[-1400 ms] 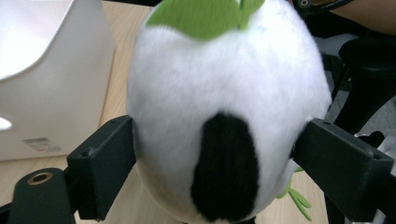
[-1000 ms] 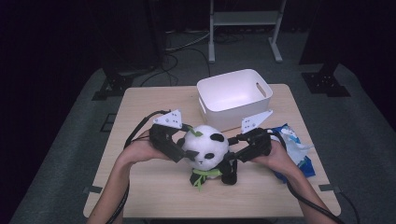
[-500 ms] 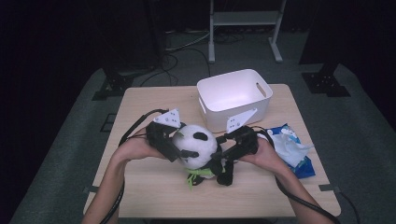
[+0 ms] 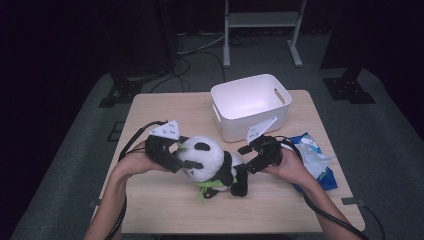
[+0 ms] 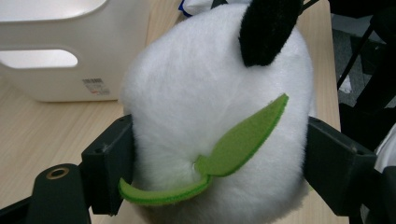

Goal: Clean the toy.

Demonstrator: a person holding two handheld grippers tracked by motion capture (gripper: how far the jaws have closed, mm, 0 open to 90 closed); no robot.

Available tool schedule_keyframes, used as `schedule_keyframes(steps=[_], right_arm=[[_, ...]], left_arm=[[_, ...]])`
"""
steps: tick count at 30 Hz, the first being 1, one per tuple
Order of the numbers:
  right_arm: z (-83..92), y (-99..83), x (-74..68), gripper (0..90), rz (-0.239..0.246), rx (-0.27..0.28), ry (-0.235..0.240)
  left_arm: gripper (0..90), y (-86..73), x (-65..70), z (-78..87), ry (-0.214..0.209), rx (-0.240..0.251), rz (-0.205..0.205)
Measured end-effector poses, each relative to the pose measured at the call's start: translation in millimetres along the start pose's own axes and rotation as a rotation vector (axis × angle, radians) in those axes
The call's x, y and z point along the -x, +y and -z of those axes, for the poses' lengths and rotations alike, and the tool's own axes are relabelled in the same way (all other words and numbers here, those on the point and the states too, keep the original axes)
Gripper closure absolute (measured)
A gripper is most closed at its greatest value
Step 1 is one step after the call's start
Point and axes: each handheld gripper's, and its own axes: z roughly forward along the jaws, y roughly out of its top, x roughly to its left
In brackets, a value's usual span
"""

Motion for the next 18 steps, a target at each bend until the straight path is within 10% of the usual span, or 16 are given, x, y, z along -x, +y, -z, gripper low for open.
schedule_keyframes(steps=[9, 18], right_arm=[[-16.0, -5.5, 8.0, 28.2, -0.068, -0.041, 0.101], [-12.2, -8.5, 8.7, 66.1, -0.061, -0.003, 0.098]], left_arm=[[18.3, -13.4, -2.4, 0.9, -0.007, 0.029, 0.017], [19.9, -10.1, -4.1, -3.6, 0.002, 0.097, 0.010]])
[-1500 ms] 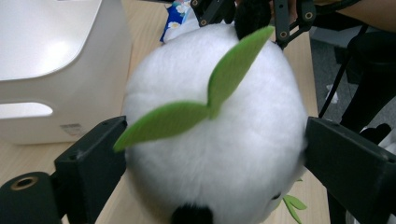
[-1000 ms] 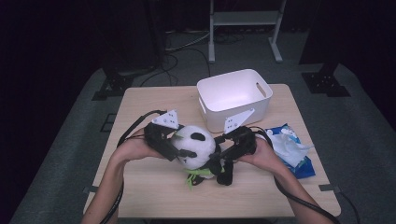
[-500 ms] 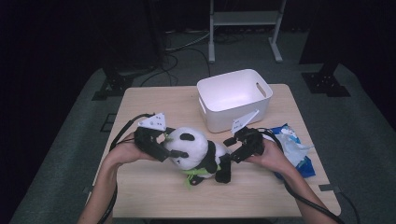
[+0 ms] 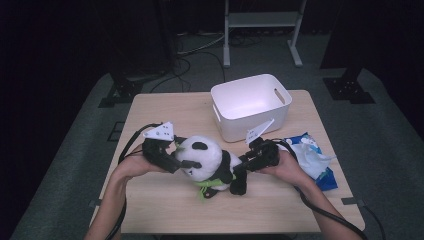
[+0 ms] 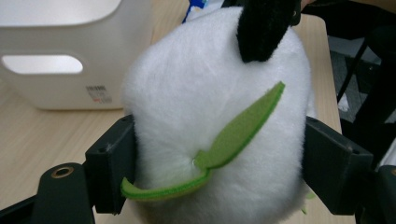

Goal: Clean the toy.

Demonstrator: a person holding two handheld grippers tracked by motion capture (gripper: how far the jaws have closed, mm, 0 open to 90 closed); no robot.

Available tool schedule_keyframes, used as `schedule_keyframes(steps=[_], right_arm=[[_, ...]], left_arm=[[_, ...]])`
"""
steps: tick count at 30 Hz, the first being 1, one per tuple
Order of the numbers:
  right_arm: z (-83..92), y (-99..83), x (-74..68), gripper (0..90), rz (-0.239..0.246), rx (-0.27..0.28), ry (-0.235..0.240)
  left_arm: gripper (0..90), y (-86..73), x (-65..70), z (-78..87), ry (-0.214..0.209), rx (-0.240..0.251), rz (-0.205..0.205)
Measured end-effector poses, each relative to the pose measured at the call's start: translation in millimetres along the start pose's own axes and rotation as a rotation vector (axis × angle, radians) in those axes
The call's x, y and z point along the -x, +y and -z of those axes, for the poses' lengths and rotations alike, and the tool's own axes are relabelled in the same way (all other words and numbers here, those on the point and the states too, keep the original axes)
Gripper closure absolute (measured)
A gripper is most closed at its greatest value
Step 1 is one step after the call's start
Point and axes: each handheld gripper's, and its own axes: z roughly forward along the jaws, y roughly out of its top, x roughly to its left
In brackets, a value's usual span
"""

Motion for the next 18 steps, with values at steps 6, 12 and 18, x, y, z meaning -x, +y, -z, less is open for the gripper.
schedule_keyframes(steps=[6, 12, 18], right_arm=[[34.8, 3.2, -2.3, 69.3, 0.023, -0.008, -0.117], [70.4, -0.8, -5.6, 70.3, 0.039, -0.025, -0.257], [68.8, -11.8, -6.7, 65.9, 0.007, 0.000, -0.214]], left_arm=[[19.9, 5.8, -5.5, -21.0, 0.019, 0.044, -0.014], [20.0, -2.8, -15.0, -61.4, 0.013, 0.055, -0.008], [18.3, -24.1, -17.9, -75.2, -0.032, -0.044, 0.046]])
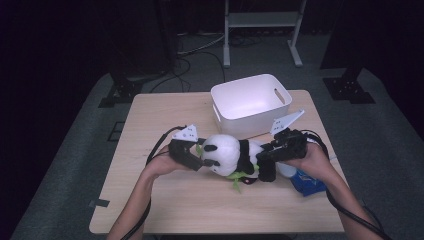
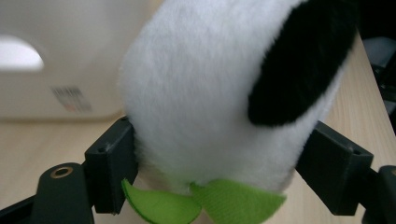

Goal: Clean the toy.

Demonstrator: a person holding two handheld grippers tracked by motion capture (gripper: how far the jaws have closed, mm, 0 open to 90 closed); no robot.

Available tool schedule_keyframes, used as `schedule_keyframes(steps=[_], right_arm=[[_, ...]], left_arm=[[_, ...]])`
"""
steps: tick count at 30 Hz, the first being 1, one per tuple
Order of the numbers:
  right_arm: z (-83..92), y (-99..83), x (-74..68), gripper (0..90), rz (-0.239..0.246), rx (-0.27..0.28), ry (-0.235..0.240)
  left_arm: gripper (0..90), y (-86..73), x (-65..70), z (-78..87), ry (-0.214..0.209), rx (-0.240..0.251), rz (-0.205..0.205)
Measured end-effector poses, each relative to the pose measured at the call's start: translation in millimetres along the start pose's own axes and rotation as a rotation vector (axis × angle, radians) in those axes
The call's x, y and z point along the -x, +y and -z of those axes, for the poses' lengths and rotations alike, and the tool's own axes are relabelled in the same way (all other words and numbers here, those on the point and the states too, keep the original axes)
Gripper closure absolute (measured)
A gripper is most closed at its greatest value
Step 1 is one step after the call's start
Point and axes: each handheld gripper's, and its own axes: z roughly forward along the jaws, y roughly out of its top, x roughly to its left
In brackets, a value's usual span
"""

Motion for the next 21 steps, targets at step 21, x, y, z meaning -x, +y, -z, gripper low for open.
schedule_keyframes(steps=[21], right_arm=[[-34.0, 12.1, -26.8, 65.4, 0.090, -0.065, 0.162]], left_arm=[[16.4, -17.9, 14.2, 40.5, -0.116, -0.069, 0.051]])
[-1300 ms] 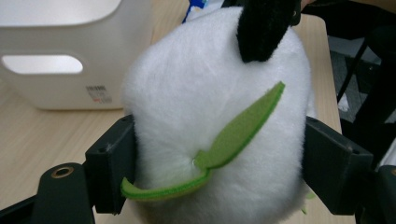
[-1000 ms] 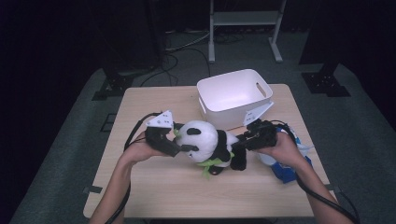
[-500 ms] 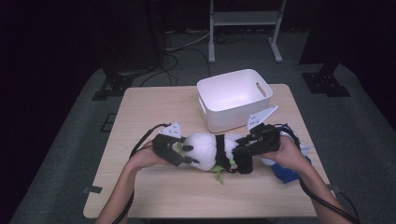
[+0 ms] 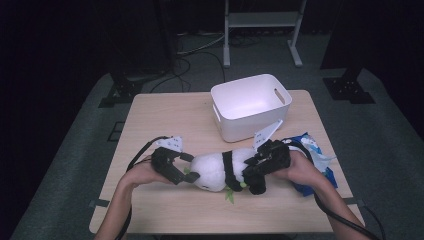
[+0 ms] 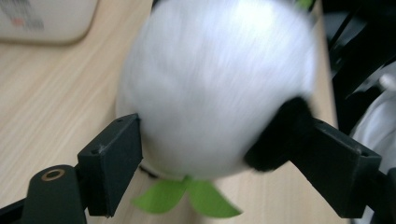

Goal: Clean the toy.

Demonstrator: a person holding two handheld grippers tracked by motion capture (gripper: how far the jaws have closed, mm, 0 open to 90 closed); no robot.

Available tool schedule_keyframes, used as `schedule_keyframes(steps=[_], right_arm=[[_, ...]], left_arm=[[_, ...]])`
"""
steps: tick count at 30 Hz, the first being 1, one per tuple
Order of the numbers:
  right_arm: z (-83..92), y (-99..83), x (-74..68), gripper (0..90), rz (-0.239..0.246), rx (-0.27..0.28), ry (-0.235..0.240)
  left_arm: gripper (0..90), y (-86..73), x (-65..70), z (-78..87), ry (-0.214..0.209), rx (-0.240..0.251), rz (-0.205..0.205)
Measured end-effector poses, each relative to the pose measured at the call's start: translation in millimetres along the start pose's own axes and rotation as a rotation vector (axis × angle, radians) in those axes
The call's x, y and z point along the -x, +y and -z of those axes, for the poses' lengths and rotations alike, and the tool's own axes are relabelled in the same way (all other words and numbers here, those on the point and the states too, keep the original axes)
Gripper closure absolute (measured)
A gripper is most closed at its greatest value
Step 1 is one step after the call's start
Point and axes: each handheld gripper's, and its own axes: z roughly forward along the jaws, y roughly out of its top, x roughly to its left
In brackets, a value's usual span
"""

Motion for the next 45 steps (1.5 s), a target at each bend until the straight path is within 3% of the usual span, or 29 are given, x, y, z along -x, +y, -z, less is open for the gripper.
schedule_keyframes(steps=[7, 11, 14, 16, 20, 23, 30, 33, 37, 39, 41, 43, 45], right_arm=[[-1.7, 2.1, -6.2, 64.9, 0.018, -0.010, 0.026], [1.2, 4.3, -9.3, 63.2, 0.022, -0.022, 0.063], [12.1, 8.2, -8.7, 56.7, 0.019, 0.022, 0.143], [19.0, 11.0, -7.8, 55.4, 0.019, 0.040, 0.121], [24.9, 18.9, -1.4, 47.3, 0.008, 0.030, 0.026], [21.9, 24.1, 8.0, 40.1, -0.018, 0.010, -0.006], [3.9, 25.3, 17.8, 34.5, -0.064, -0.068, 0.035], [-3.3, 21.3, 16.7, 37.5, -0.055, -0.106, 0.066], [-11.9, 15.1, 10.7, 48.8, -0.025, -0.130, 0.099], [-11.8, 13.6, 6.4, 56.6, 0.009, -0.141, 0.093], [-10.8, 12.8, 4.5, 57.3, 0.022, -0.159, 0.108], [-8.6, 13.7, 4.5, 53.5, 0.023, -0.171, 0.123], [-3.5, 14.9, 7.7, 46.2, 0.005, -0.138, 0.139]], left_arm=[[16.4, 23.9, 2.5, -6.3, -0.009, 0.029, 0.005], [17.6, 28.5, 1.3, -19.7, -0.031, -0.032, 0.022], [17.8, 23.7, 3.4, -24.1, -0.047, -0.057, 0.018], [17.9, 20.9, 3.5, -24.1, -0.051, -0.048, 0.036], [18.0, 20.2, 6.6, -23.3, -0.056, -0.064, 0.011], [17.9, 20.6, 8.1, -22.7, -0.060, -0.075, -0.004], [17.8, 17.9, 3.1, -17.2, -0.097, -0.032, 0.033], [17.8, 17.9, 0.6, -15.9, -0.084, -0.037, 0.045], [17.9, 15.9, 1.9, -26.4, -0.111, -0.070, 0.049], [20.5, 15.1, 3.5, -31.1, -0.102, -0.063, 0.029], [21.2, 16.1, 6.9, -33.5, -0.078, -0.067, 0.000], [21.9, 18.2, 10.8, -36.2, -0.047, -0.082, -0.019], [22.7, 19.3, 12.0, -37.7, -0.022, -0.090, -0.020]])
